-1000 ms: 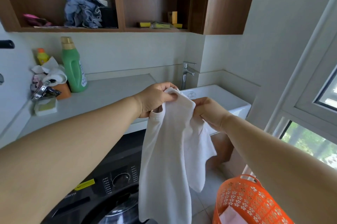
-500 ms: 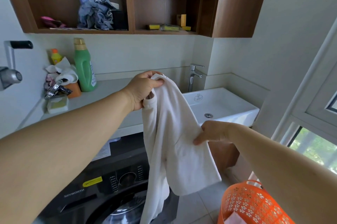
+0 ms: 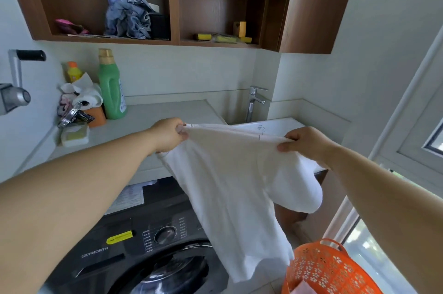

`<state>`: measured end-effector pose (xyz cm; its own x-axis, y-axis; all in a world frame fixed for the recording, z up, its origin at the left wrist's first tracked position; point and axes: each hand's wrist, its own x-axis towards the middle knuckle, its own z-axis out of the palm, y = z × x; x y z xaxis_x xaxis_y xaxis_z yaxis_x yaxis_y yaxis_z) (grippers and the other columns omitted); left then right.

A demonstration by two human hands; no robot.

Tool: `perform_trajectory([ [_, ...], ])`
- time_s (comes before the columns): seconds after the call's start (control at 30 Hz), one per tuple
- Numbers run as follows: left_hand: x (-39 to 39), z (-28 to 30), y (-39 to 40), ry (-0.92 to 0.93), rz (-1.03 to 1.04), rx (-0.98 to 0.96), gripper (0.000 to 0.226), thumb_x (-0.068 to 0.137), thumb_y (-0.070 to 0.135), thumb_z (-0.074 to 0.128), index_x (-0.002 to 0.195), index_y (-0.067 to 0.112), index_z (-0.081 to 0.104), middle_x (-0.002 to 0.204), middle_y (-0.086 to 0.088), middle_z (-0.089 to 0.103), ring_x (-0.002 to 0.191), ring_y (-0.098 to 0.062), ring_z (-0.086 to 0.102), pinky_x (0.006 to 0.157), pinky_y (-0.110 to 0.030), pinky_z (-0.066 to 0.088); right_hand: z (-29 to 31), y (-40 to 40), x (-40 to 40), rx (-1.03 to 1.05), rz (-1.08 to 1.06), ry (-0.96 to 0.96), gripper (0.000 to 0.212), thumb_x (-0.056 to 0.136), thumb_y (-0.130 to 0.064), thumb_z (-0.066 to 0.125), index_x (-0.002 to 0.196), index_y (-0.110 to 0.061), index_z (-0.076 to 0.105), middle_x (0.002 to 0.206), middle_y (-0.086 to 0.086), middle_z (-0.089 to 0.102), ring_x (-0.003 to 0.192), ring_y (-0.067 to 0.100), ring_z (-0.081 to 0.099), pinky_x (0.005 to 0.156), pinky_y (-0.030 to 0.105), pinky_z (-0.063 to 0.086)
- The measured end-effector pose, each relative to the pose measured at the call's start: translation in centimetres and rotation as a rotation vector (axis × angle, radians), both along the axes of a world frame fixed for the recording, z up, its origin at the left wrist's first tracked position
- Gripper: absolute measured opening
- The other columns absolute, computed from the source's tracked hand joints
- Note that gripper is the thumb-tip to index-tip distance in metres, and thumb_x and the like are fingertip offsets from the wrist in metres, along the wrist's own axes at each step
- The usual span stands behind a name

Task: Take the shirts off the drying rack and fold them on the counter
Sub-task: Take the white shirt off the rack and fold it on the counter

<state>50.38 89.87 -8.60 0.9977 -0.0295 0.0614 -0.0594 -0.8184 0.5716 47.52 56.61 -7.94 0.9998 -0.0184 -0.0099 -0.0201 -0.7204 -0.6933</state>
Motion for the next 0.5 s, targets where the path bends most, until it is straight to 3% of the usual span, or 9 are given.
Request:
perform_trajectory([
  [0.1, 0.1, -0.5, -0.6, -0.141, 0.060, -0.104, 0.022, 0.097, 0.028, 0.050, 0.081, 0.015, 0.040, 0.074, -0.001, 0.042, 0.066, -0.019, 0.041, 0.054, -0.030, 0.028, 1.0, -0.7, -0.2, 0.033, 0.007, -0.014, 0.009, 0.077, -0.014, 0.077, 0.077, -0.012, 0.068, 0.067, -0.002, 0.063, 0.060, 0.015, 0.057, 0.054, 0.023, 0.041],
  [0.27, -0.6, 1.1, -2.0, -0.488, -0.090, 0.111, 0.023, 0.099, 0.029, 0.043, 0.108, 0.007, 0.044, 0.085, -0.011, 0.055, 0.077, -0.029, 0.049, 0.063, -0.033, 0.029, 1.5, -1.7, 0.7, -0.041, -0.069, -0.218, 0.024, 0.078, -0.017, 0.077, 0.097, -0.015, 0.061, 0.091, 0.005, 0.055, 0.075, 0.022, 0.050, 0.055, 0.023, 0.036],
  [0.4, -1.0, 4.1, -1.3, -0.271, -0.182, 0.144, 0.049, 0.075, 0.051, 0.073, 0.100, 0.018, 0.046, 0.085, 0.003, 0.050, 0.077, -0.018, 0.047, 0.064, -0.031, 0.035, 1.1, -2.4, 1.5, -0.010, -0.020, -0.207, 0.024, 0.078, -0.019, 0.078, 0.093, -0.016, 0.059, 0.088, 0.002, 0.054, 0.065, 0.019, 0.049, 0.053, 0.023, 0.036],
  [0.5, -0.9, 5.4, 0.1, -0.113, -0.128, 0.326, 0.043, 0.071, 0.040, 0.079, 0.086, 0.013, 0.049, 0.080, 0.001, 0.051, 0.073, -0.019, 0.048, 0.061, -0.032, 0.035, 1.0, -2.5, 2.7, 0.084, 0.005, -0.200, 0.024, 0.076, -0.020, 0.080, 0.088, -0.021, 0.058, 0.085, -0.002, 0.055, 0.063, 0.019, 0.051, 0.056, 0.025, 0.039],
])
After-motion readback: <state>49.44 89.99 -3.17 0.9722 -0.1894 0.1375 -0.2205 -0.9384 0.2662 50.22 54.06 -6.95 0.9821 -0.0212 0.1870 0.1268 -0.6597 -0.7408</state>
